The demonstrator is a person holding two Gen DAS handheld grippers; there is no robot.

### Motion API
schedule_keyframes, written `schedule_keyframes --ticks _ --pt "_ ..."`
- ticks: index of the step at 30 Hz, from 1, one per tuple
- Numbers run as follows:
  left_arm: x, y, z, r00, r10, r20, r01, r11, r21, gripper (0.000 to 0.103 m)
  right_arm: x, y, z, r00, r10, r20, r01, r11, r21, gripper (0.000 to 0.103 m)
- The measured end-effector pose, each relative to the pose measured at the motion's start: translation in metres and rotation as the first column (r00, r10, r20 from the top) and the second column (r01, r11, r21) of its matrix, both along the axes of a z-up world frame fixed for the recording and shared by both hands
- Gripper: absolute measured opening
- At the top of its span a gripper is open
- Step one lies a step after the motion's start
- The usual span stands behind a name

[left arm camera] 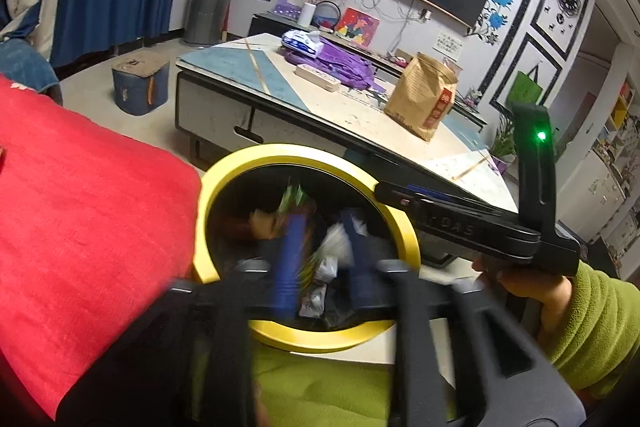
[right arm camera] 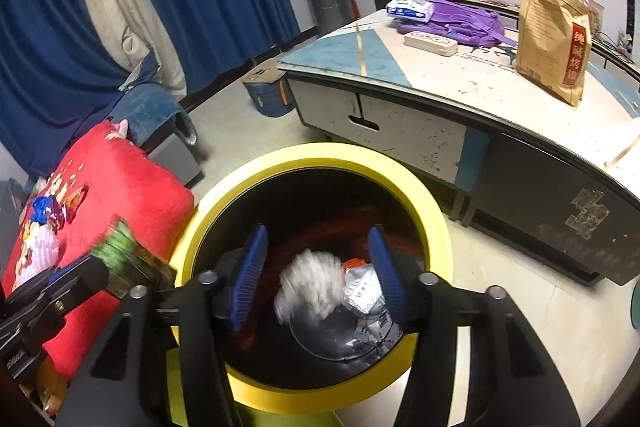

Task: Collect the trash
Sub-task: 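Open both tools to drop the wrapper and glove into the bin, then move both tools back over the remaining trash on the bed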

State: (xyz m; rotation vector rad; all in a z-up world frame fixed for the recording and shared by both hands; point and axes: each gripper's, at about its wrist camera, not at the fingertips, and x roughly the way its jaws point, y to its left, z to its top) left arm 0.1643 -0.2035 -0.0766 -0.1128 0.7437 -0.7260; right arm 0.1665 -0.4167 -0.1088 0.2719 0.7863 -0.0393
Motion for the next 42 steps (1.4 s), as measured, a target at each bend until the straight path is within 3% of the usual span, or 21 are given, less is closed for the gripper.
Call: schedule_keyframes --ticks 4,6,9,11,17,27,42 --pt "0.003 0.011 0.0 0.999 0.033 -0.02 -0.034 0.999 -0.035 0.055 -0.002 -0.003 0.001 1.0 -0.026 0.014 0.026 1.0 -0.007 0.065" --pt "0.002 0.014 0.001 0.999 0.045 -0.02 -0.046 0.998 -0.043 0.071 -0.004 -0.003 0.002 0.999 -0.028 0.024 0.029 1.0 -0.013 0.068" --pt "0.0 0.022 0.003 0.997 0.072 -0.015 -0.073 0.996 -0.045 0.088 -0.005 -0.001 0.005 0.999 -0.024 0.041 0.025 1.0 -0.019 0.072" --pt "-0.002 0.028 0.005 0.995 0.101 -0.002 -0.101 0.994 -0.042 0.092 -0.006 0.0 0.007 0.999 -0.018 0.048 0.019 0.999 -0.025 0.072" --pt "-0.003 0.046 0.014 0.983 0.184 0.022 -0.184 0.983 -0.023 0.092 -0.008 0.007 0.013 0.998 -0.008 0.069 0.011 0.999 -0.042 0.074" --pt "-0.014 0.071 0.031 0.953 0.283 0.108 -0.287 0.958 0.024 0.092 -0.025 0.046 0.052 0.969 0.108 0.224 -0.083 0.989 -0.12 0.079" --pt "-0.023 0.123 0.056 0.874 0.446 0.195 -0.456 0.89 0.009 0.092 -0.042 0.127 0.083 0.898 0.331 0.291 -0.284 0.939 -0.192 0.084"
